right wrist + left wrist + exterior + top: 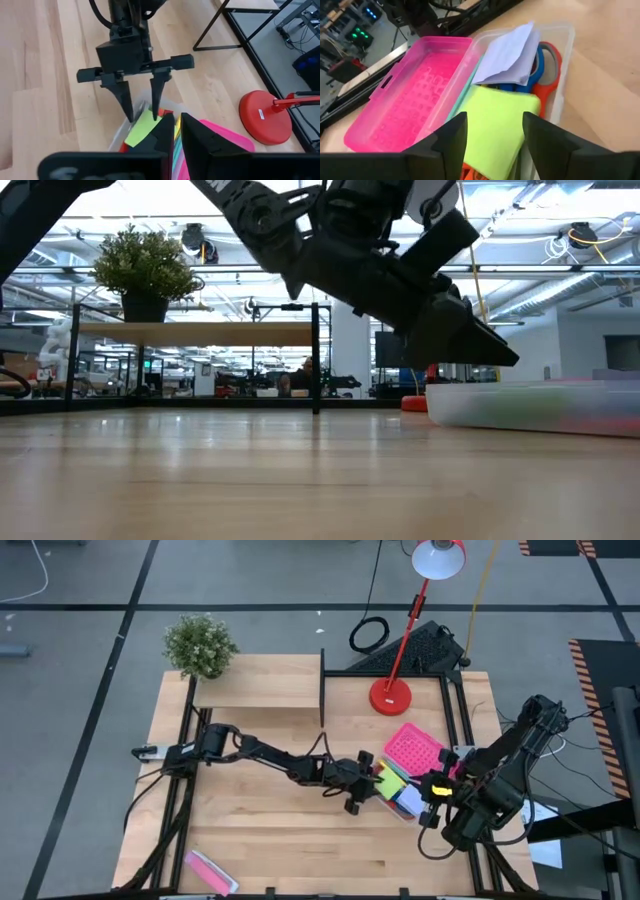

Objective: Pack school essentials
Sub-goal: Put the green sticky notes into the pink supply box

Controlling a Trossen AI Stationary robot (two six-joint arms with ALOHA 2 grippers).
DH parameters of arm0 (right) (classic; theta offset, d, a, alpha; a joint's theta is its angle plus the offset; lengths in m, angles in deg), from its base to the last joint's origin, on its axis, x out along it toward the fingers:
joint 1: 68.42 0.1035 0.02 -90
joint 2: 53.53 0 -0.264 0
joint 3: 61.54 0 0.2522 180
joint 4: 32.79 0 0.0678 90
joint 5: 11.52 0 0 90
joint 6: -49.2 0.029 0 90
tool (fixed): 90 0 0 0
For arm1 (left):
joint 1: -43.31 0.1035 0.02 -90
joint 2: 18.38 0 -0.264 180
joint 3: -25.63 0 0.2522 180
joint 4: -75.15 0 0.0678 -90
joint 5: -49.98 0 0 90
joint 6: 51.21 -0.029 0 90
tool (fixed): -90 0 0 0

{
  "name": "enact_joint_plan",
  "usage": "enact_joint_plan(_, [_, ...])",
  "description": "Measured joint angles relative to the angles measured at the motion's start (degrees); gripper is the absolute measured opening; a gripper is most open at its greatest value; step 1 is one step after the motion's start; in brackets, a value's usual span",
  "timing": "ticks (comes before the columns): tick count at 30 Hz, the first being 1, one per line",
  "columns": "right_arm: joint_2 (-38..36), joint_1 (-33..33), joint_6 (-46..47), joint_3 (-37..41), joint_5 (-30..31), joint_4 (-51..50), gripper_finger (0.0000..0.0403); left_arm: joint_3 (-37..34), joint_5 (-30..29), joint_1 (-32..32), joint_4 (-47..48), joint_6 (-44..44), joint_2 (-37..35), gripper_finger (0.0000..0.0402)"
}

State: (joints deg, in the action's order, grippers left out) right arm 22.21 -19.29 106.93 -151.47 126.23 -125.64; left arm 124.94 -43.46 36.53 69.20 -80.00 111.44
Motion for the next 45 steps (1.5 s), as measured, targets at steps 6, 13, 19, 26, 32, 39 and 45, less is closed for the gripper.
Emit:
enact_joint_plan(6, [0.0,0.0,-0.1,0.7,0.0,0.6,0.0024,2.3,0.1,0.1,4.0,0.5,0.0,0.019])
enact_joint_plan(13, [0.0,0.0,0.0,3.5,0.0,1.4,0.0024,2.5,0.1,0.3,5.3,4.0,-1.7,0.0187])
enact_joint_plan(19, [0.0,-3.0,-0.1,10.0,-0.6,8.7,0.0021,2.5,-3.8,0.5,20.9,4.4,-11.1,0.0165])
enact_joint_plan(26, [0.0,-14.6,-8.3,20.8,-14.8,23.4,0.0002,1.3,-10.4,3.2,49.1,12.6,-26.5,0.0128])
enact_joint_plan(32, [0.0,-27.8,-25.1,30.6,-31.3,42.1,0.0001,-12.3,-10.7,3.6,48.8,16.9,-38.9,0.0099])
enact_joint_plan(39, [0.0,-39.2,-30.4,34.3,-37.0,45.5,0.0,-26.8,-10.6,3.2,42.8,19.5,-51.7,0.0093])
enact_joint_plan(45, [0.0,-42.8,-33.4,35.9,-37.4,47.3,0.0,-30.5,-10.8,3.3,42.0,20.5,-57.0,0.0093])
